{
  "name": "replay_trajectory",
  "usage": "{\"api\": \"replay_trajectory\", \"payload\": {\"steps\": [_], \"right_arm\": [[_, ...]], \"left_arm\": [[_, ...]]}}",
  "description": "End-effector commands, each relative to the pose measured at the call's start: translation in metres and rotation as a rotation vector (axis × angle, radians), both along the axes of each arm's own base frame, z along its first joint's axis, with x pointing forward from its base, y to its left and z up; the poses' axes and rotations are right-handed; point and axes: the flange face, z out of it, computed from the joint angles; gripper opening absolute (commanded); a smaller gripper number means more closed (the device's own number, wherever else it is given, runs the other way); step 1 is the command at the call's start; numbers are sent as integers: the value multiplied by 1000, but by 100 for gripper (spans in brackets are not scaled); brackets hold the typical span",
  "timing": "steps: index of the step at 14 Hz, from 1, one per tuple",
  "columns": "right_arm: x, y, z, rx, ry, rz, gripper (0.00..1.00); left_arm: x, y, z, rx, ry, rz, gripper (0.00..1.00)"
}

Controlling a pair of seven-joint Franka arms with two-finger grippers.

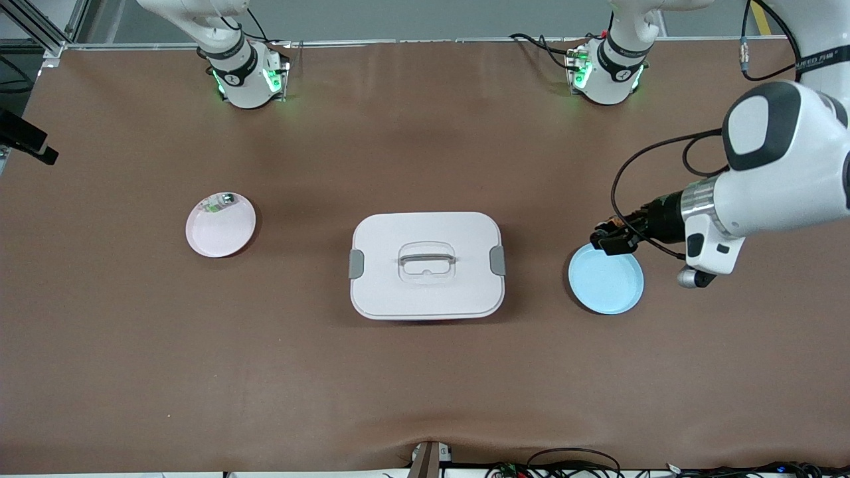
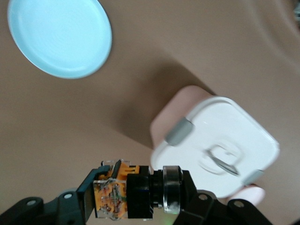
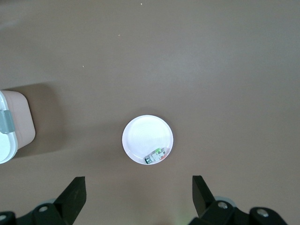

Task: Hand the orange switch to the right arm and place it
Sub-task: 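Lift the orange switch with the left gripper toward the box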

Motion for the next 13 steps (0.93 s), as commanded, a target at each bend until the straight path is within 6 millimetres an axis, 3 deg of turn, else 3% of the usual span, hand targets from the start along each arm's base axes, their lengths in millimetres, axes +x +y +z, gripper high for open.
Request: {"api": "replay_trajectory", "payload": {"steps": [1,5,10,13], "right_arm": [[-3,-1,2,9,0,9,100],[-9,10,3,117,26,48,100],[-40,44,22,302,23,136,100],[-53,62,15,431,-31,140,100]], "left_arm": [[2,-18,40,-105,41,123,32],[0,-52,74,-240,170,355,32],[-23,-128,83,-261,294,485,32],[-42,-180,91,-291,284,513,32]]}}
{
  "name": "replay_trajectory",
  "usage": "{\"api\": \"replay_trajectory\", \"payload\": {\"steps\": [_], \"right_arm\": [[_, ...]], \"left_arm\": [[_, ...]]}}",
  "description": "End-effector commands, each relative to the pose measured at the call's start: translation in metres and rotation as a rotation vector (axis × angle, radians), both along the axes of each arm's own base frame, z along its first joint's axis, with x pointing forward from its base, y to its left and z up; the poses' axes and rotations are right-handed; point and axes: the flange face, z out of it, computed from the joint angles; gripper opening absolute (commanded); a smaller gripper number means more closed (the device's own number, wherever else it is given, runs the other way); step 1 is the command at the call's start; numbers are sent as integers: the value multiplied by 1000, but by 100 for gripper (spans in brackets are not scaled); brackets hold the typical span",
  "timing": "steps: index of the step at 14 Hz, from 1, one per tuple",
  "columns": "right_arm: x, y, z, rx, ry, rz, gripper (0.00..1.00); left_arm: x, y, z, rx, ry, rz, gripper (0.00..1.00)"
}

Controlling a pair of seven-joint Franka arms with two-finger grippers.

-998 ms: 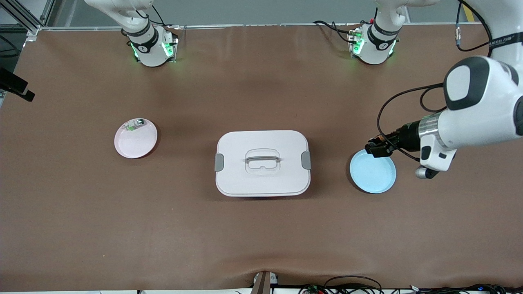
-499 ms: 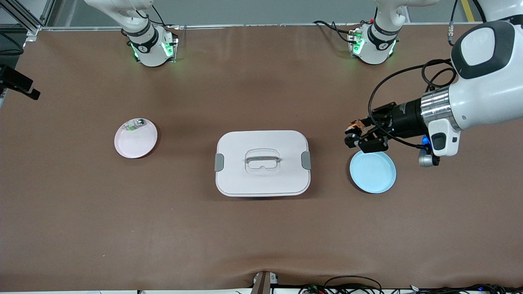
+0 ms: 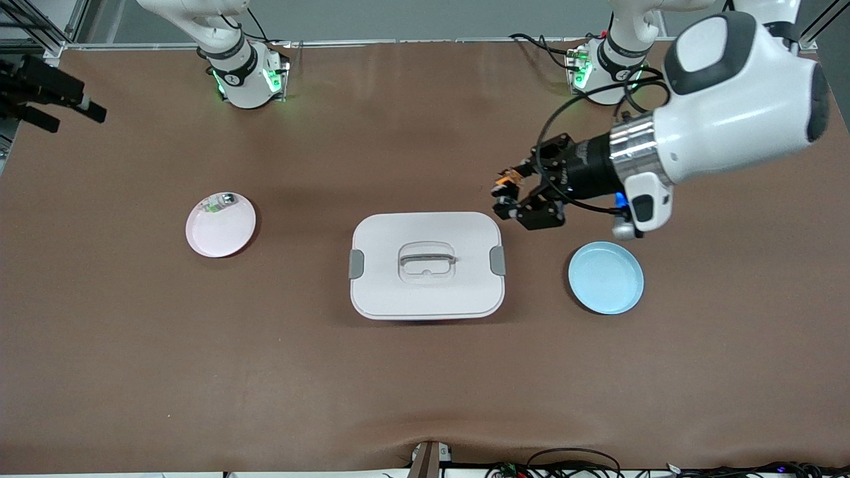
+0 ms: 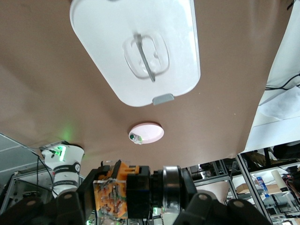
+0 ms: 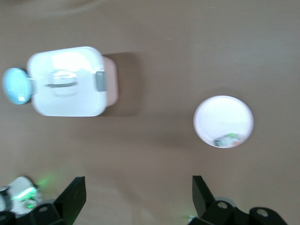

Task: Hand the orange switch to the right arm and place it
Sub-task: 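Lift the orange switch with the left gripper toward the box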

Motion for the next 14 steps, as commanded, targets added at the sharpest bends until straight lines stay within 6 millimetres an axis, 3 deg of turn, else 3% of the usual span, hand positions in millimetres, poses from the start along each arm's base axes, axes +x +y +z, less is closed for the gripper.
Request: {"api": "replay_trajectory", "payload": {"steps": [1,3,6,8,11,14], "right_arm": [[-21,15,-11,95,-44,-6,100],[-26,32,-11,146,-51,-45,100],[-36,70,-1,202,-58,-108,100],[-38,87,1,242,-52,-109,100],[-38,107,5,258,-58,-138,100],[-41,128,10,281,-71,-128,100]], "left_arm": [[-12,-44,5,-31,8,50,32],[-25,-76,1,-41,27,79,32],[-44,-109,1,-39,31,96,32],[-55,-137,-10,-22,33,120,32],[-66,-152,-12,-10,34,133,32],[-67,-154,-13,-9,35,130,32]]}}
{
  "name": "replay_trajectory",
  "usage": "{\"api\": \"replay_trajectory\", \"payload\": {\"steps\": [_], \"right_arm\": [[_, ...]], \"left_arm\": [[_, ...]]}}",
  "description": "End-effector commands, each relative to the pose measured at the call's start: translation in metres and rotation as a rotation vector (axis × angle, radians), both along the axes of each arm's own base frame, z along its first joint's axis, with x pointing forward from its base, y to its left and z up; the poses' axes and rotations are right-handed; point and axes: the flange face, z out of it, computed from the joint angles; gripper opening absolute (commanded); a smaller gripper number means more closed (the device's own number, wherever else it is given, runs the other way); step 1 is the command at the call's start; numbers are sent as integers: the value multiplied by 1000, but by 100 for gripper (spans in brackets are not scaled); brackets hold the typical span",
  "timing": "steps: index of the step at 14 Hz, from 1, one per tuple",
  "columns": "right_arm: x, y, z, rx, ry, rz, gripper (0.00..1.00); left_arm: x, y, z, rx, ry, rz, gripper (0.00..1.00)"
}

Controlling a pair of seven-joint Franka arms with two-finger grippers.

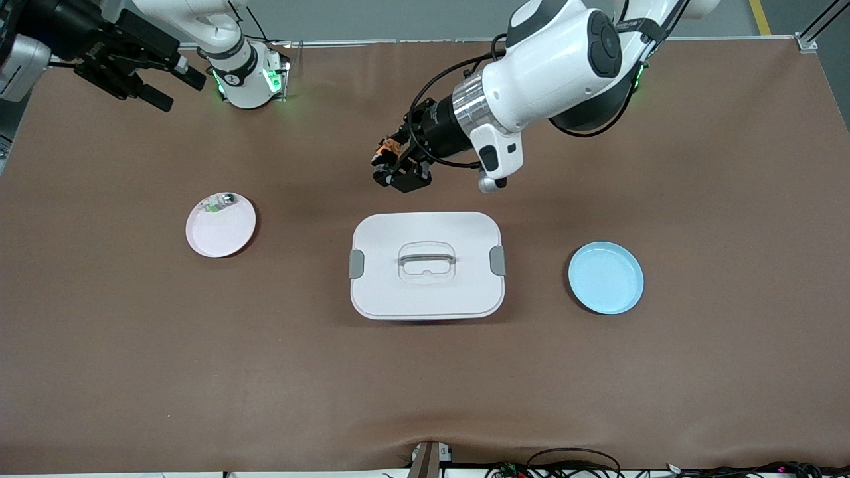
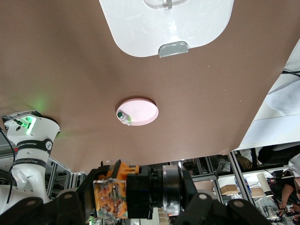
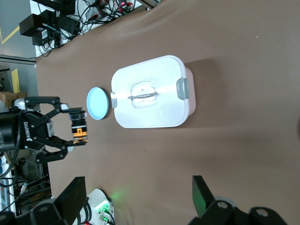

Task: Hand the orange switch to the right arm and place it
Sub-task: 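Hold the switch with the left gripper while the right gripper approaches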

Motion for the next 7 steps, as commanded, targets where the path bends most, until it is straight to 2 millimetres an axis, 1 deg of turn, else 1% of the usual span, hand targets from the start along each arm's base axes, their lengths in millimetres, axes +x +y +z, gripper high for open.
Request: {"api": "replay_trajectory", "payload": {"steps": [1,3,5,7], "right_arm": [[-7,13,5,75,3,-32,100],[-4,16,5,114,-6,-49,100],[-3,25,6,143,-21,-49,100],[-2,28,6,169,-21,-53,100]], "left_arm": [[1,-1,5,6,-10,18,33],[1,-1,5,6,-7,20,33],[1,-1,5,6,-7,20,33],[2,0,4,14,-14,20,33]]}}
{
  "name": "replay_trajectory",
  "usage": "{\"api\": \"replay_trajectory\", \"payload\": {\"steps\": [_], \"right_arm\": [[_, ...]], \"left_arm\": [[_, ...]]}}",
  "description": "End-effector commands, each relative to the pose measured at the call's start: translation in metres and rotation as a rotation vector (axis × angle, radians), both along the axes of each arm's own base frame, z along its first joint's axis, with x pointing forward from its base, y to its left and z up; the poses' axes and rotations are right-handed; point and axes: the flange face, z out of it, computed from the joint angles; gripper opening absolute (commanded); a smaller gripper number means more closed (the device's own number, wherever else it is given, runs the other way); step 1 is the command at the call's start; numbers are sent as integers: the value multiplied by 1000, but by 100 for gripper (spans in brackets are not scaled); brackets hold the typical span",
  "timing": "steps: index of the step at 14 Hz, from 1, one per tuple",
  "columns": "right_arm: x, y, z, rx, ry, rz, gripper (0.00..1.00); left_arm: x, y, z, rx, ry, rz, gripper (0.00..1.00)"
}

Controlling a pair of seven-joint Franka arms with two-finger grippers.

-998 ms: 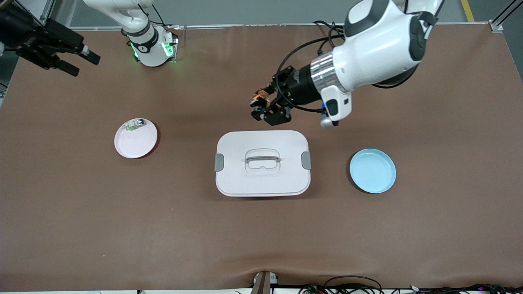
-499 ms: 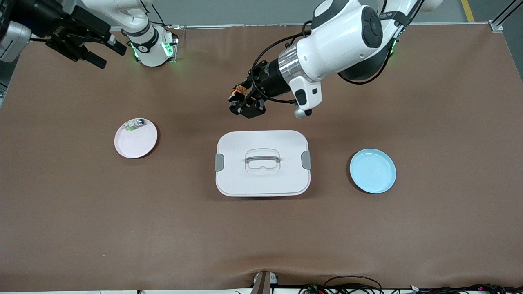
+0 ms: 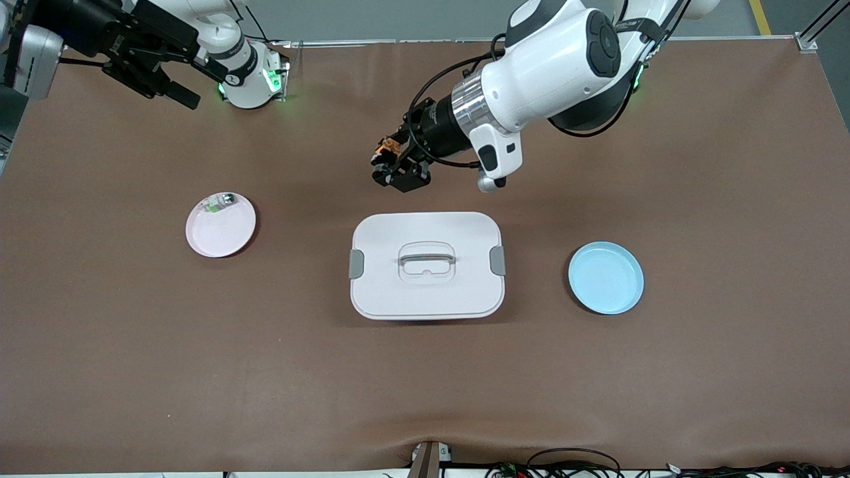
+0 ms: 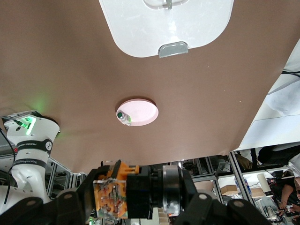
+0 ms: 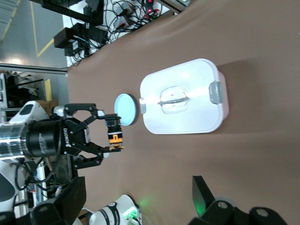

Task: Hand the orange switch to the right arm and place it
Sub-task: 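Hold the switch with the left gripper while the right gripper approaches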

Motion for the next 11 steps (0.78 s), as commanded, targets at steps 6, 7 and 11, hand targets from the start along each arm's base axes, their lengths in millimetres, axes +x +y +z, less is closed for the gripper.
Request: {"api": "replay_trajectory", "payload": {"steps": [6,7,11], "right_arm": [[-6,7,4,97,19,-15,100],[-6,8,4,103,20,-15,100],[-7,13,8,158,58,-34,100]], "left_arm": [[1,-1,4,14,-6,24,33],[2,-1,4,13,-7,25,33],[4,2,5,12,-10,29,33]]}}
